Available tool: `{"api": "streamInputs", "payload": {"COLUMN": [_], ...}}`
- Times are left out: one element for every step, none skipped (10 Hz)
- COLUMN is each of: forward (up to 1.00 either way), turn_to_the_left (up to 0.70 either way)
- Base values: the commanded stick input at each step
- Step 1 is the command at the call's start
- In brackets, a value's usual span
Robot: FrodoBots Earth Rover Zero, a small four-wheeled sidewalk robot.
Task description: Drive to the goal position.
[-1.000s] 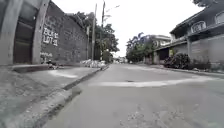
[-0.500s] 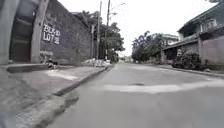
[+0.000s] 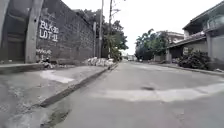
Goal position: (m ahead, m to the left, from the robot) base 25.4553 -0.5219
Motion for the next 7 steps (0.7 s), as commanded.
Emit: {"api": "streamInputs", "payload": {"forward": [1.00, 1.00, 1.00, 1.00, 1.00, 1.00, 1.00], "turn_to_the_left": [-0.38, -0.40, -0.40, -0.40, -0.40, -0.17, 0.00]}}
